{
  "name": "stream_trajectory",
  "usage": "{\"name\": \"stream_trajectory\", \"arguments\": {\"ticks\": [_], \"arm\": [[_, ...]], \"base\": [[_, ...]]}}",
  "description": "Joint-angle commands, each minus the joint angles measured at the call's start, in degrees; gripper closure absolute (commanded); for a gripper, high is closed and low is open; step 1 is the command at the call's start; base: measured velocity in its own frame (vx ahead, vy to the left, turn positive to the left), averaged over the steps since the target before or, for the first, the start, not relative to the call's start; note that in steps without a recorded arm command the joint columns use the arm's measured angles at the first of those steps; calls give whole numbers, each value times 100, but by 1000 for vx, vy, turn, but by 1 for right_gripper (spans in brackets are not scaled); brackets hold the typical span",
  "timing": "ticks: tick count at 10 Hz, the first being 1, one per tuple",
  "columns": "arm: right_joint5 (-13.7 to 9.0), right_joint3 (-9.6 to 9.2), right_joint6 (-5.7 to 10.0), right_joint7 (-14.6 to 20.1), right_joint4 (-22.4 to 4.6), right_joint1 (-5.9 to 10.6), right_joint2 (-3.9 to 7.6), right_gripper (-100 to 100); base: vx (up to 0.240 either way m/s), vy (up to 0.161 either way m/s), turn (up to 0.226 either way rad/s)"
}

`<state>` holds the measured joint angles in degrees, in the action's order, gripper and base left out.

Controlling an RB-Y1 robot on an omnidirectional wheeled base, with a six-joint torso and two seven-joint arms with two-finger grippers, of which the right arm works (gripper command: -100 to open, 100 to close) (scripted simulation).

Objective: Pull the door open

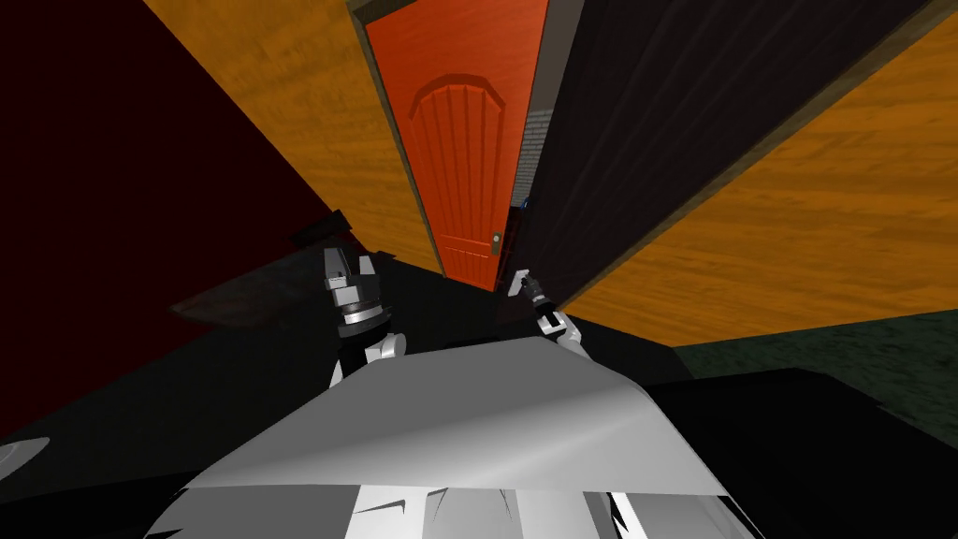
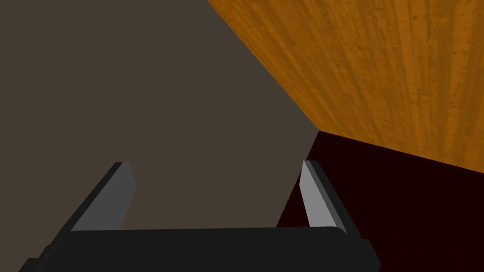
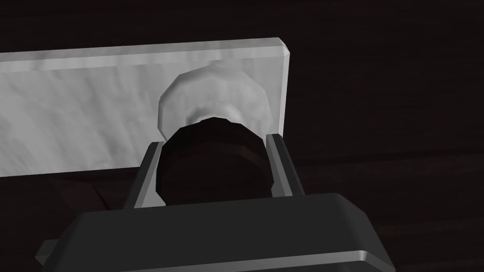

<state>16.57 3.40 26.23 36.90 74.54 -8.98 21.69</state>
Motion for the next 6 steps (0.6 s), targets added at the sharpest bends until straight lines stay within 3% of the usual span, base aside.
{"name": "stream_trajectory", "arguments": {"ticks": [1, 6], "arm": [[33, -31, 157, 110, 16, -84, 98, 100], [135, -128, 649, 453, 66, -345, 403, 100]], "base": [[-144, -78, 106], [-218, -108, 131]]}}
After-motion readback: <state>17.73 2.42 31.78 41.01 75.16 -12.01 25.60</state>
